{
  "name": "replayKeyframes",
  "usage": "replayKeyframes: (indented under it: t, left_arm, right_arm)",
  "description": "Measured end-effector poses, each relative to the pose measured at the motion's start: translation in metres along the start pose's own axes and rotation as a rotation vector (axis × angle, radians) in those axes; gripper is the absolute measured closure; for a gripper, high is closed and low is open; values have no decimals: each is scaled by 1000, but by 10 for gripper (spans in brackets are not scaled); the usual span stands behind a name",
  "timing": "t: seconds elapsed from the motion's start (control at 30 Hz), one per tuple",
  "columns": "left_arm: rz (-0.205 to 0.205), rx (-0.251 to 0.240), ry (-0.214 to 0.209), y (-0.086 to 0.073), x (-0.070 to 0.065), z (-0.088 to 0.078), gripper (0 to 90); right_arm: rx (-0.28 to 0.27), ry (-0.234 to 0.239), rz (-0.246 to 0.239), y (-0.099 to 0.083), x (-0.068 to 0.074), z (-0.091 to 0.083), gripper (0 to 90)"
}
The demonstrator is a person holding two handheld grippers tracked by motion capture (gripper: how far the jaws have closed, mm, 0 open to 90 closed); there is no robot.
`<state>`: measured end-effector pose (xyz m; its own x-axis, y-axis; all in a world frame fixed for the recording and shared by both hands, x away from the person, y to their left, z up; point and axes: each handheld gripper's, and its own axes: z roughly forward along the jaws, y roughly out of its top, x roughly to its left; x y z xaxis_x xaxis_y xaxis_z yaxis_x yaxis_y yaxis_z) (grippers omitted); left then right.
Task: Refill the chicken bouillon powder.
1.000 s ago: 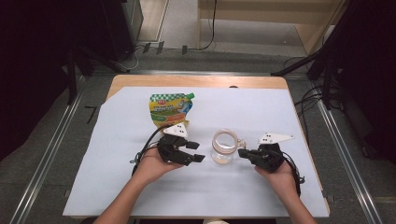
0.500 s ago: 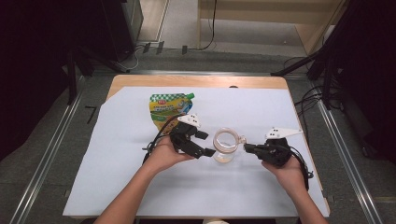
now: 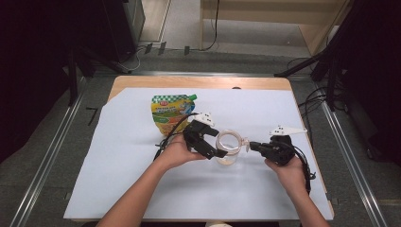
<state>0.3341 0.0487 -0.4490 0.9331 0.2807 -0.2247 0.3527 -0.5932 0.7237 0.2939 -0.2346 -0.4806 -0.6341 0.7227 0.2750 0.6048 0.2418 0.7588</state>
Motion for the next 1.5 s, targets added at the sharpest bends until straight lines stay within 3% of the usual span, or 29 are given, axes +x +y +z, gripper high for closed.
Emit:
replayKeyframes:
  t: [0.13, 0.63, 0.9, 1.27, 1.5]
  left_arm:
    - [14, 32, 22, 0, -2, 10, 87]
    - [58, 6, 64, 4, -6, 14, 105]
    - [37, -1, 49, 1, -4, 17, 99]
    - [65, -4, 57, -1, -3, 21, 98]
    - [93, 4, 88, 2, -7, 21, 100]
  right_arm:
    - [5, -5, -4, 0, 0, 2, 900]
    - [7, -16, 4, -2, 1, 3, 900]
    - [8, -19, 5, -3, 1, 3, 900]
    - [10, -20, 4, -3, 1, 4, 900]
    - [12, -20, 5, -3, 1, 4, 900]
